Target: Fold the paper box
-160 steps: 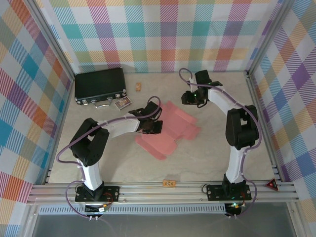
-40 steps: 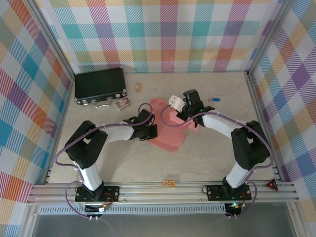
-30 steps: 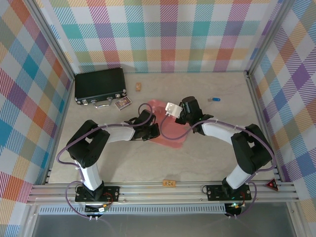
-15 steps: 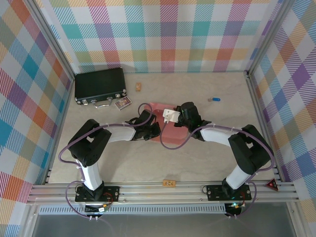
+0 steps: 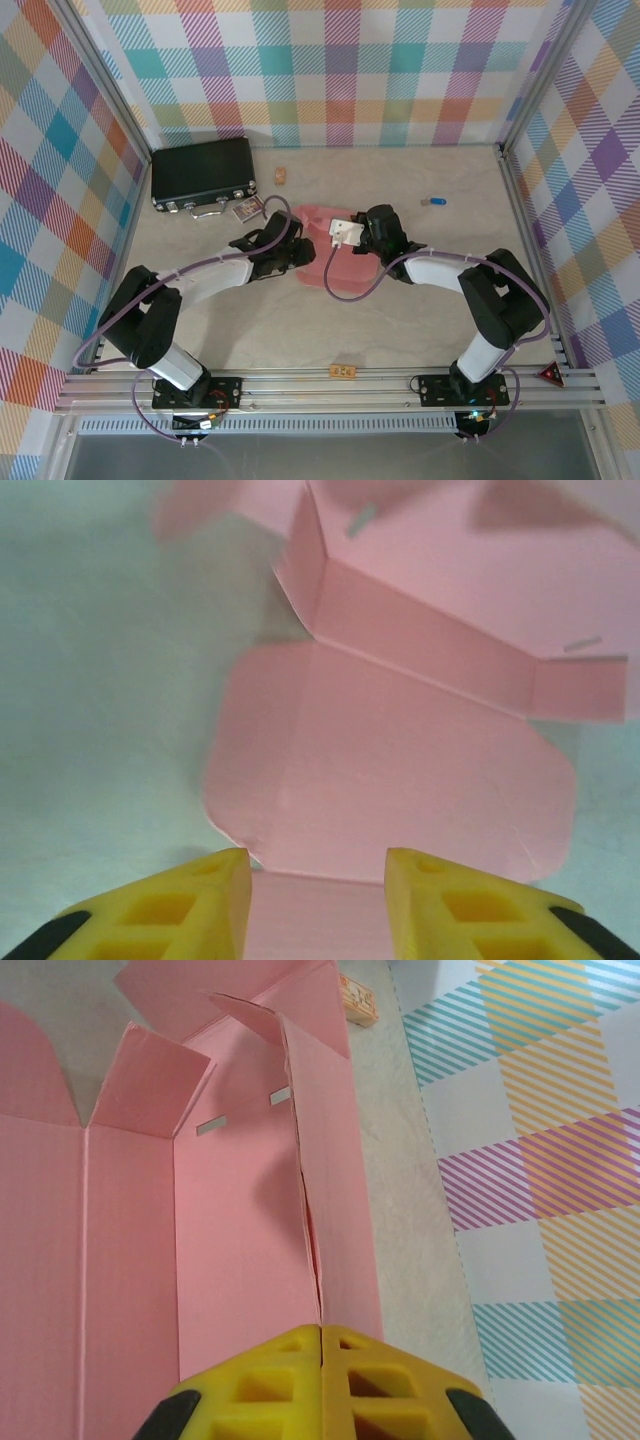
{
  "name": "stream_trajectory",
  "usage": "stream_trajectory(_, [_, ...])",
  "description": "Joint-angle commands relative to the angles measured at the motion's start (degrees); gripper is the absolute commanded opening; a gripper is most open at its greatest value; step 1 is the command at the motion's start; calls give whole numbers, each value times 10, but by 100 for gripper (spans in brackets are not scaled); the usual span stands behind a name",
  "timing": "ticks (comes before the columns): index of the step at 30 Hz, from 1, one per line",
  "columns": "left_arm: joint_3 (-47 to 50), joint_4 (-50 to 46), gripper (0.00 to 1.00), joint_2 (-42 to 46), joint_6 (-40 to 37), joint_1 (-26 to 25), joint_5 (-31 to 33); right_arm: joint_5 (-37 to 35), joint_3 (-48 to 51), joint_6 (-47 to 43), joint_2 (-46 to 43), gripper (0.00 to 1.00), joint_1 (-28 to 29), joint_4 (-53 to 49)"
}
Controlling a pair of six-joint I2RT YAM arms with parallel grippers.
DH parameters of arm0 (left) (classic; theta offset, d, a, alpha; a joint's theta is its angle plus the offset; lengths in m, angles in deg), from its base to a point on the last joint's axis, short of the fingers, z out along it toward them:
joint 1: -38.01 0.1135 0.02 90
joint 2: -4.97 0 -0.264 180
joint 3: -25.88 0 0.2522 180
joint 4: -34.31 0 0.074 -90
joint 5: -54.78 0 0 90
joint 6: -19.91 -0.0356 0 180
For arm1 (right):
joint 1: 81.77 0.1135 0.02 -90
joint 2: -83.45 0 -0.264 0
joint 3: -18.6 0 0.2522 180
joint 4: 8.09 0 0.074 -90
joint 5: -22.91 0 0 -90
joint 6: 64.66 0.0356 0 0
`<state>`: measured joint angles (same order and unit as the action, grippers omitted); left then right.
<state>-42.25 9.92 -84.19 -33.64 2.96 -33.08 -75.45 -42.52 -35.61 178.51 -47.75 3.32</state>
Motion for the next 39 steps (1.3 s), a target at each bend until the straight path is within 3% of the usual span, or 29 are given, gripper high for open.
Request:
stream_trajectory(1, [-30,-73,41,6,-50,39,44,26,-20,-4,8,0,-3,-22])
stream_trajectory(12, [-120,-97,42,-25,-74,143,80,33,-36,-2,16,0,-8,-39])
stream_trajectory(15, [-146,-80,42,-60,-94,159,51,38,-37,-2,14,0,-7,-43])
stream_trajectory(23, [-243,-84,42,-177,-123,165,3,48,-35,-2,9,0,-7,-49])
stream_trajectory(29, [-324,-144,42,-252,-150,162,15,50,-36,-3,7,0,-7,-53])
stream_trajectory(39, [-285,-104,40,-250,-186,162,-127,48,-41,0,12,0,-8,-55])
